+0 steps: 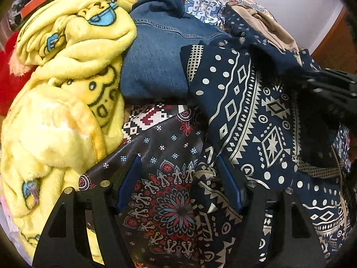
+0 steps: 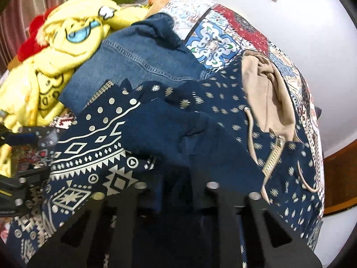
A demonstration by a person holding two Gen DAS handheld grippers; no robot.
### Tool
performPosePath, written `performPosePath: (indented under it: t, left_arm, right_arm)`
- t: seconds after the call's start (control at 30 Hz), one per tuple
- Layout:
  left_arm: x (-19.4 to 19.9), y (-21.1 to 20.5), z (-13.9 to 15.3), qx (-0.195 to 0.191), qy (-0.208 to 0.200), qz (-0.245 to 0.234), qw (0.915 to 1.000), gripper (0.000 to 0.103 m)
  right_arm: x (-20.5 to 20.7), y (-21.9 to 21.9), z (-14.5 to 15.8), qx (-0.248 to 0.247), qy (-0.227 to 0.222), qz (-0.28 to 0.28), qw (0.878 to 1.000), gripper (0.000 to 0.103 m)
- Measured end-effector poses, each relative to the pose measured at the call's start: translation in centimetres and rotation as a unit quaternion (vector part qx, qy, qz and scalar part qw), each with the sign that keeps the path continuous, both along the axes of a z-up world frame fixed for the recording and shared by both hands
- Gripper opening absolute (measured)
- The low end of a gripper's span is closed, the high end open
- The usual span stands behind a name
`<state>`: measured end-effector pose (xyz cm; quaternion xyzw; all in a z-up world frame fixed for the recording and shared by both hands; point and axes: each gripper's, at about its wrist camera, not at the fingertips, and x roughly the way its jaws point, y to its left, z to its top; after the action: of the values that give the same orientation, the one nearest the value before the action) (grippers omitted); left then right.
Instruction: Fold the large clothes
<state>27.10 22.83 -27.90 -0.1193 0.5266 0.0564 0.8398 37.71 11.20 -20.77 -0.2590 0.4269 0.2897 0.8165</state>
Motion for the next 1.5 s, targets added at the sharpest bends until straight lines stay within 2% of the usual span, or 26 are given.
performPosePath:
  t: [0.07,0.17,0.3,0.37,0.5,0.6,0.67,0.73,0.83,0.93,1.17,1.33,1.4,1.47,1.5]
  left_arm:
    - [0.1,-0.1,0.6,0.008,0.001,0.005,1.0000,0.069]
    - [0.5,-0.6,2.7,0.020,-0.019,0.005,0.9996,0.069]
    - [1.6,-2.7,5.9,0.024,-0.054,-0.013,0.9981,0.069]
    - [2.4,-4.0,6.2,0.032,-0.058,-0.024,0.9975,0.069]
    - [3.7,-6.4,4.6,0.044,-0.028,-0.044,0.9977,0.069]
    - [3.9,-7.3,2.7,0.061,-0.002,-0.048,0.9970,0.069]
    - [3.7,-7.4,1.8,0.084,-0.005,-0.045,0.9954,0.075]
    - [3.5,-6.9,1.2,0.087,-0.010,-0.030,0.9957,0.087]
    - [3.5,-5.8,0.7,0.045,-0.004,-0.009,0.9989,0.087]
    - [3.5,-5.4,0.4,0.031,-0.001,0.002,0.9995,0.088]
    - [3.4,-6.9,0.5,0.076,0.000,-0.004,0.9971,0.089]
    - [3.7,-6.9,1.1,0.088,0.018,-0.008,0.9960,0.088]
    - [3.8,-7.1,1.9,0.099,0.020,-0.015,0.9948,0.088]
    - [4.1,-7.8,3.3,0.117,0.007,-0.027,0.9927,0.088]
    - [4.2,-8.2,4.1,0.125,-0.001,-0.032,0.9916,0.088]
  right_arm:
    - [0.1,-1.5,1.2,0.021,-0.002,-0.016,1.000,0.012]
    - [0.1,-4.5,3.2,0.059,-0.004,-0.043,0.997,0.012]
    - [0.7,-8.6,5.4,0.098,-0.010,-0.083,0.992,0.012]
    - [0.8,-11.0,6.2,0.116,-0.008,-0.104,0.988,0.012]
    - [1.0,-15.3,5.9,0.136,0.010,-0.142,0.980,0.012]
    - [1.1,-18.3,4.5,0.140,0.031,-0.175,0.974,0.012]
    - [1.1,-20.4,3.7,0.138,0.038,-0.191,0.971,0.012]
    - [1.2,-22.1,3.1,0.137,0.046,-0.204,0.968,0.012]
    - [1.2,-24.7,2.1,0.146,0.064,-0.213,0.964,0.012]
    - [1.1,-26.4,1.0,0.153,0.087,-0.224,0.959,0.012]
    - [1.2,-30.4,0.3,0.155,0.106,-0.272,0.944,0.016]
    - [1.1,-33.3,1.8,0.164,0.108,-0.289,0.937,0.017]
    - [0.9,-34.8,3.1,0.165,0.098,-0.294,0.936,0.021]
    - [0.9,-36.3,4.1,0.166,0.083,-0.304,0.934,0.037]
    - [0.8,-37.0,4.6,0.167,0.074,-0.309,0.933,0.042]
